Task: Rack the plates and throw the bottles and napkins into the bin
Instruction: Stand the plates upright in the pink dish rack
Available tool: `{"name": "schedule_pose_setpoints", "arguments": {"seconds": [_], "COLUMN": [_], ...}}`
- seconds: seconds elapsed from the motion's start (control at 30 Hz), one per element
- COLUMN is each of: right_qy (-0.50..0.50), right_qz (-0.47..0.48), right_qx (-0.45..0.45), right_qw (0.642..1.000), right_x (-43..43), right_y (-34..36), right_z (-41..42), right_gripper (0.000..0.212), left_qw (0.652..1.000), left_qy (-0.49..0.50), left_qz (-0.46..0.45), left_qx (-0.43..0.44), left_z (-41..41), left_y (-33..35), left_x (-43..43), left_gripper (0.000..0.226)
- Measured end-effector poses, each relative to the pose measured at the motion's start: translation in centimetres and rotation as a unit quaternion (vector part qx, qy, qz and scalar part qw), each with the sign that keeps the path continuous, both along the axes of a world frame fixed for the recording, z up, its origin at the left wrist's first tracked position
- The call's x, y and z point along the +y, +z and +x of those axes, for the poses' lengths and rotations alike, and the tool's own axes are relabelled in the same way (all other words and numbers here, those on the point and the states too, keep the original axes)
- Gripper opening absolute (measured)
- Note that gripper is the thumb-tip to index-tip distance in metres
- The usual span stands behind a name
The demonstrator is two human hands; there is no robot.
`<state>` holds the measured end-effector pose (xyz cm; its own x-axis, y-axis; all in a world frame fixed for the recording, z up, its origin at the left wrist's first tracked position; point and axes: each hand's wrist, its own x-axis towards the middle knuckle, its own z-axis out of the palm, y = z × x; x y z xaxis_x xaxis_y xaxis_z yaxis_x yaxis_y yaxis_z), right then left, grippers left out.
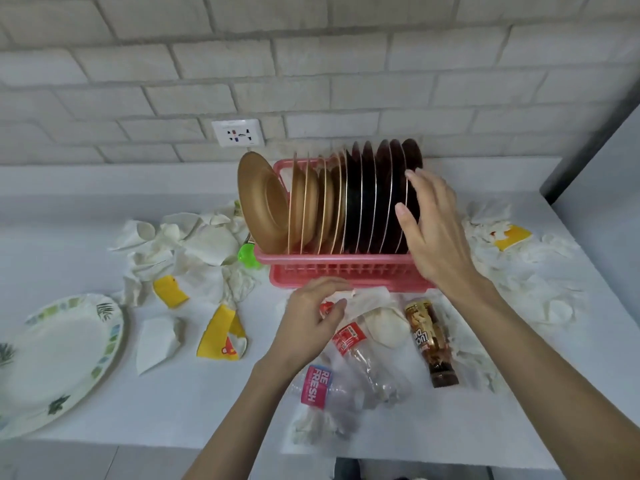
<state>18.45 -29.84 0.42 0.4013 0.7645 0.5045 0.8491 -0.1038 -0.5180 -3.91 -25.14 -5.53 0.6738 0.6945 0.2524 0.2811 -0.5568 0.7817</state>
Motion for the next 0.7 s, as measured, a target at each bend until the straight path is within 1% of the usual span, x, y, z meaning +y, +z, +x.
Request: {"name": "schedule_pose_setpoints", "arguments": {"seconds": [0.13,0.2,0.33,0.47,0.57,0.7], "right_qy": [0.081,0.130,0.188,0.222,0.238,0.242], "right_qz": [0.010,-0.008,-0.081,-0.151,-0.181,-0.193], "right_qx": [0.032,0.064,0.098,0.129,0.169,0.223], "right_qw": [0.996,0.989,0.974,0.955,0.939,0.924], "right_x": [-3.9,-5.9,-10.0,-13.0,-14.5,-15.4], "right_y": [0.4,0.3,-1.7,-3.8,-4.9,-5.8], "right_z": [-4.2,-6.7,-12.5,-17.7,-20.8,-24.0], "right_gripper": [0.030,0.025,0.025,0.026,0.023,0.022], "left_qw": [0.996,0.991,0.986,0.983,0.981,0.977], "left_qy": [0.079,0.113,0.142,0.156,0.169,0.194], "left_qz": [-0.001,-0.026,-0.063,-0.083,-0.093,-0.087], "left_qx": [-0.051,-0.065,-0.063,-0.046,-0.024,-0.010], "left_z": [-3.7,-5.6,-9.8,-13.7,-16.9,-21.1], "left_y": [0.3,0.3,0.2,-0.1,-0.5,-0.6], "left_x": [-3.2,-5.0,-8.8,-12.3,-14.0,-14.8], "left_gripper": [0.026,0.025,0.026,0.027,0.027,0.023]}}
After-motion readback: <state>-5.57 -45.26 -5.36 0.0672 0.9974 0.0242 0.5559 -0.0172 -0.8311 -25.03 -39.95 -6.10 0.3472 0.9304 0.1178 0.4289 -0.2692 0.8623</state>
